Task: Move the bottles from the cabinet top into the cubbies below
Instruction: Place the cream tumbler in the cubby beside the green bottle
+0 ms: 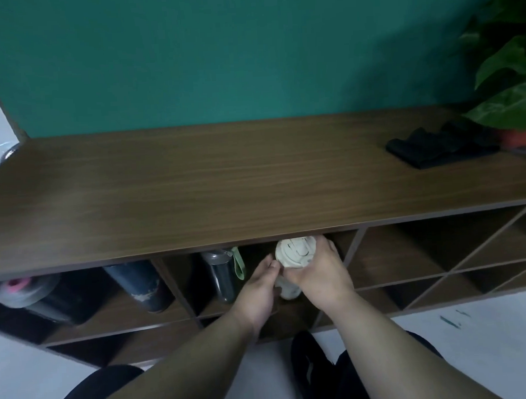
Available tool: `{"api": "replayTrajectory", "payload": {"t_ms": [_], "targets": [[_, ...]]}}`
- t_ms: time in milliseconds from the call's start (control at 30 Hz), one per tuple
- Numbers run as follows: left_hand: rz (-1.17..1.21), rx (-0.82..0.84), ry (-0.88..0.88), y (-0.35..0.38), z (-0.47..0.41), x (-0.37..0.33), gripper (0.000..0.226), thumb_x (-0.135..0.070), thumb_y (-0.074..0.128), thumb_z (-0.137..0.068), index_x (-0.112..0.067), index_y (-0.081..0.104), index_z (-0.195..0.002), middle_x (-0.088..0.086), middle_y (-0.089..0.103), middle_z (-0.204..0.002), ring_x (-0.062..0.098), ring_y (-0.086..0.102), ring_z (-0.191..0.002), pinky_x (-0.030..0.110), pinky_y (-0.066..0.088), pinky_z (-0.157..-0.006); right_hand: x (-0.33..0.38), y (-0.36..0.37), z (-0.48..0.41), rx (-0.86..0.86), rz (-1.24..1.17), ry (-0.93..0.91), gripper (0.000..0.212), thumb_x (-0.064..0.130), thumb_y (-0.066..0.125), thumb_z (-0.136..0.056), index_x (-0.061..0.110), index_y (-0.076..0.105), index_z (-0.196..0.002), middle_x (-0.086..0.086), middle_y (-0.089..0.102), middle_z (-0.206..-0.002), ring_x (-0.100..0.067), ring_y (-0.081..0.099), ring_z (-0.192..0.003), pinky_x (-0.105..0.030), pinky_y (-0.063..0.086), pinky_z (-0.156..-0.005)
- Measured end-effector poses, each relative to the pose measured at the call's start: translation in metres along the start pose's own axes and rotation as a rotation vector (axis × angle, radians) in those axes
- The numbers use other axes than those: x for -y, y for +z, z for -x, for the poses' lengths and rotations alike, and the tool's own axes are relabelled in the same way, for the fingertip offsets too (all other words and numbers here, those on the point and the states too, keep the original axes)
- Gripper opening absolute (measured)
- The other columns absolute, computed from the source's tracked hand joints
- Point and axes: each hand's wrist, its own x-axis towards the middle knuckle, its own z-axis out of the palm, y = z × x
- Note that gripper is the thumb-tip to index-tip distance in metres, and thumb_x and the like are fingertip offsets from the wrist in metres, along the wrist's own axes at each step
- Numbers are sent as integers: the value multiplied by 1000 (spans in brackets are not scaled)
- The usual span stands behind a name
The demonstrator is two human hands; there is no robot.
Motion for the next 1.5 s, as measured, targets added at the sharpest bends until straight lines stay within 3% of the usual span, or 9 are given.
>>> {"api": "replayTrajectory", "payload": {"t_ms": [233, 433, 500, 667, 900, 1033, 1200, 1367, 1500], "targets": [[24, -61, 11, 10, -23, -12, 38, -39, 44, -103, -33, 54, -139, -4, 72, -120, 13, 68, -103, 29, 52, -81, -1, 8, -20, 17, -58, -36, 69, 41, 81, -60, 30, 55, -123, 9, 54, -122, -13, 59, -113, -33, 52, -92], [-10, -101, -26, 11, -34, -14, 29, -47, 42, -102, -46, 60, -125, -10, 69, -119, 19, 63, -113, 37, 48, -87, -5, 17, -33, 67, -102, 52, 68, 55, 75, -49, 30, 65, -112, 10, 65, -112, -9, 67, -100, -35, 59, -84], [-4, -103, -40, 10, -36, -14, 24, -50, 41, -101, -48, 62, -114, -8, 68, -123, 21, 62, -116, 40, 48, -92, -7, 17, -34, 112, -131, 58, 67, 51, 76, -48, 31, 64, -111, 9, 65, -112, -9, 67, -101, -35, 59, -85], [13, -128, -52, 7, -34, -12, 36, -57, 41, -99, -45, 55, -130, -10, 66, -124, 19, 64, -110, 45, 46, -101, -10, 2, -27, 124, -271, -9, 63, 18, 68, -60, 31, 55, -120, 5, 62, -120, -13, 60, -113, -32, 48, -98], [118, -130, -21, 7, -28, -20, 24, -40, 38, -105, -40, 56, -89, -25, 59, -93, 14, 64, -98, 35, 45, -90, -9, -9, -22, 94, -668, 131, 69, 4, 46, -47, 18, 61, -112, 7, 71, -103, -11, 64, -99, -25, 44, -79], [118, -93, 25, 12, -28, -22, 23, -34, 37, -106, -37, 57, -96, -26, 60, -98, 15, 60, -111, 29, 37, -95, -8, -6, -25, 169, -646, 147, 64, 3, 45, -42, 3, 65, -103, -5, 73, -95, -22, 65, -90, -30, 45, -76], [73, -84, 68, 14, -35, -18, 28, -34, 37, -107, -38, 59, -90, -25, 62, -94, 9, 62, -98, 31, 38, -95, -4, -7, -21, 178, -609, 181, 70, 3, 44, -43, 6, 61, -111, -5, 71, -97, -19, 64, -88, -29, 45, -73], [18, -70, 97, 15, -38, -16, 29, -24, 40, -107, -38, 62, -94, -25, 65, -96, -2, 61, -90, 25, 44, -78, 1, -8, -16, 186, -591, 185, 71, 4, 43, -44, 7, 59, -113, 1, 67, -91, -14, 60, -85, -26, 42, -71], [-5, -56, 85, 16, -35, -21, 26, -24, 39, -107, -39, 59, -112, -21, 65, -107, 13, 62, -111, 30, 39, -91, 5, -11, -11, 202, -614, 166, 74, 2, 42, -45, 10, 58, -117, 5, 66, -89, -6, 60, -81, -19, 42, -67]]}}
